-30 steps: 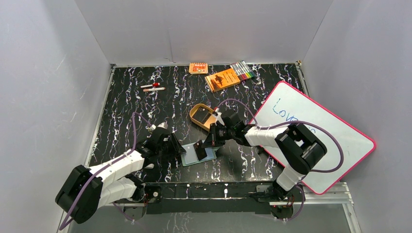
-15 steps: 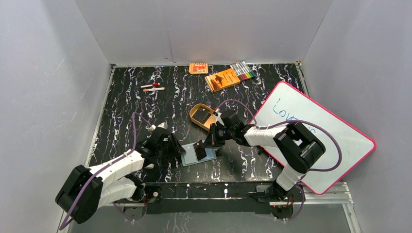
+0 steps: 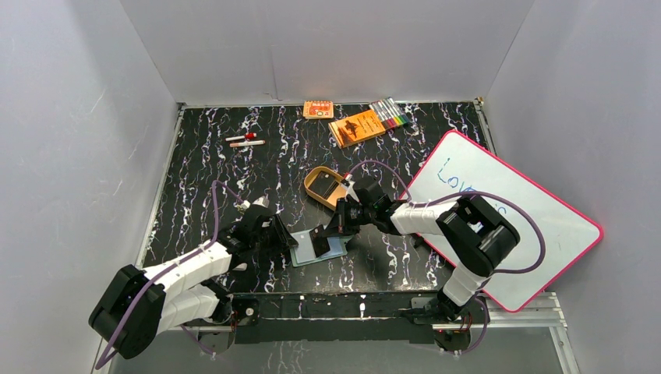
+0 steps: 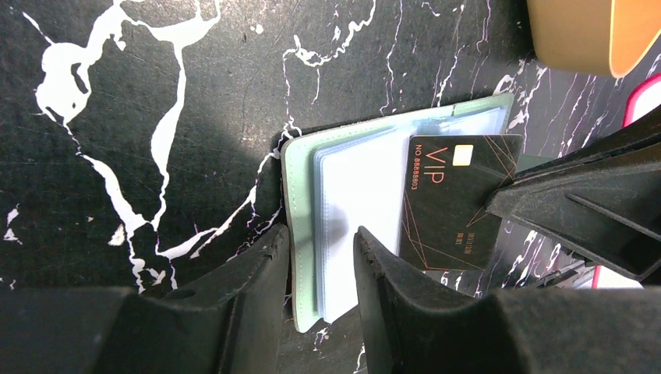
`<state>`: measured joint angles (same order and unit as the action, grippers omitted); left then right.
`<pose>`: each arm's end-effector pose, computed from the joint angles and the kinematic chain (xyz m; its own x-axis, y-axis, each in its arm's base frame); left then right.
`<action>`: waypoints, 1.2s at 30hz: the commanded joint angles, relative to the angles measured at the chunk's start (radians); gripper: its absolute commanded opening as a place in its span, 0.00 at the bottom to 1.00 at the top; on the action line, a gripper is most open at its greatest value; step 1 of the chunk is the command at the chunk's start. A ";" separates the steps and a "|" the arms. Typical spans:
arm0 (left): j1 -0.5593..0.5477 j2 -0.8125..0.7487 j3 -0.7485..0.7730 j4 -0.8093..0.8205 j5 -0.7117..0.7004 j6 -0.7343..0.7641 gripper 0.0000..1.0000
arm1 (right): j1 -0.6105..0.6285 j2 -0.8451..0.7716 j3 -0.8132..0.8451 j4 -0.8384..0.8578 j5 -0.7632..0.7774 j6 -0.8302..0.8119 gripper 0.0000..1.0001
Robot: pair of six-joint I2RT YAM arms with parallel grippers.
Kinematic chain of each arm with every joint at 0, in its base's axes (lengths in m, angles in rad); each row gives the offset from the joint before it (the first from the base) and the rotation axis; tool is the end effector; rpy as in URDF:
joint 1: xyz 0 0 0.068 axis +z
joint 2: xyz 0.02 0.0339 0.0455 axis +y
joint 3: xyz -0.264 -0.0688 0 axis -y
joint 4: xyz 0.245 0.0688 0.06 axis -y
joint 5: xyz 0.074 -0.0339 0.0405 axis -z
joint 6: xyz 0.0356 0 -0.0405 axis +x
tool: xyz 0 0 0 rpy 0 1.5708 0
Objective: Put the credit cards into the card holder
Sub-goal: Insert the credit card into the card holder.
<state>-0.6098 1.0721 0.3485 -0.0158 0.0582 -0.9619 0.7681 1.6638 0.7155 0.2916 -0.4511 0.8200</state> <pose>0.1611 -0.1151 0.1543 -0.8138 -0.4304 -0.3905 -0.1060 0.7706 -0.6285 0.2194 0.2336 0.1476 -0.9383 0.0085 -0.3457 -0.2750 0.5881 0.7607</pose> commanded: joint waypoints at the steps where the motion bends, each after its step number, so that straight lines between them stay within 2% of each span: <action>1: 0.005 0.009 -0.021 -0.008 0.010 0.001 0.34 | 0.006 0.005 -0.006 0.055 0.013 0.016 0.00; 36: 0.005 -0.008 -0.045 0.005 0.016 -0.024 0.30 | 0.076 0.040 -0.044 0.129 0.078 0.100 0.00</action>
<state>-0.6048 1.0695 0.3305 0.0116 0.0658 -0.9836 0.8215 1.6909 0.6769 0.4038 -0.3950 0.9138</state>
